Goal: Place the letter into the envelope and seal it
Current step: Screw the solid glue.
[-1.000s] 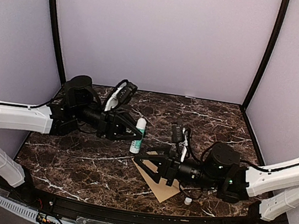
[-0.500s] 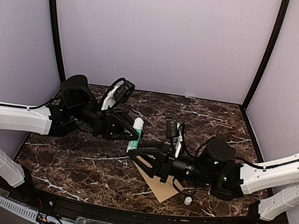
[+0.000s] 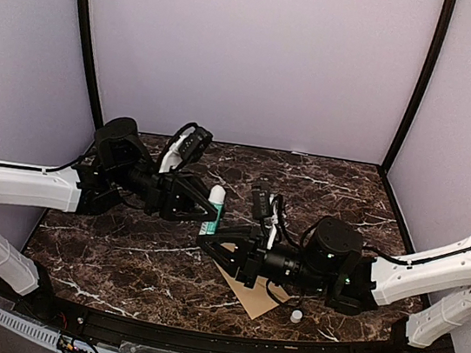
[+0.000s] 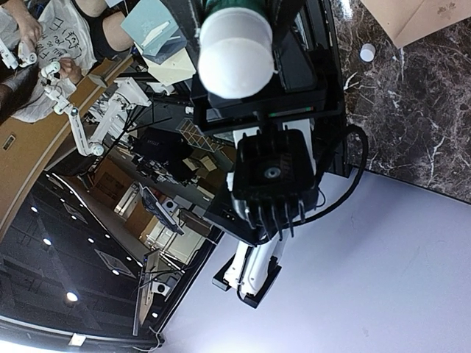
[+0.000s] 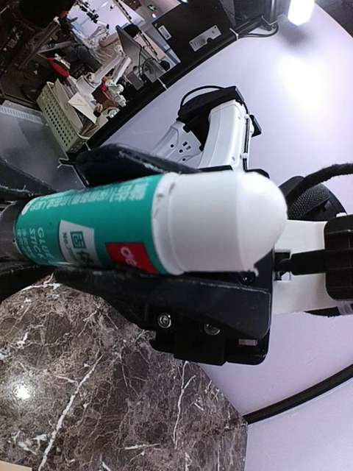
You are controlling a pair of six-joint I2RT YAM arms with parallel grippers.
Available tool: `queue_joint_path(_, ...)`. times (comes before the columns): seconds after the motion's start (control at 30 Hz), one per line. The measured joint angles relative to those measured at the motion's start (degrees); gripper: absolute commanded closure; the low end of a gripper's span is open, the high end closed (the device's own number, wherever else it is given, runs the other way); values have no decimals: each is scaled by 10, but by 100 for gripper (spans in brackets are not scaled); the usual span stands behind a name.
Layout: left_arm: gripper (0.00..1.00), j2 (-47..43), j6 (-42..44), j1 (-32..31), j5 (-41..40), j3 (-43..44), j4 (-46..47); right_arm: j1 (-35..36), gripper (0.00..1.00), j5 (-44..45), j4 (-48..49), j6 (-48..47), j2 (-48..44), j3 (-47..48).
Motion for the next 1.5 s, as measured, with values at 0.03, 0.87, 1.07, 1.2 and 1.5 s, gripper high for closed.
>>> queue_joint_path(0.03,100,0,0,0,-1,0,0,0,97,3,0,0,0,0)
queue_joint_path(0.87,100,-23,130,4,-330,13,-240,7,100,364,-549,78,118,302)
queue_joint_path(1.07,100,-7,130,8,-360,13,-247,11,100,429,-654,113,182,385)
queue_joint_path(1.2,100,-5,130,7,-362,14,-251,13,96,434,-666,122,187,389)
queue_joint_path(1.5,100,-8,134,-6,-349,23,-254,14,50,367,-546,80,81,258)
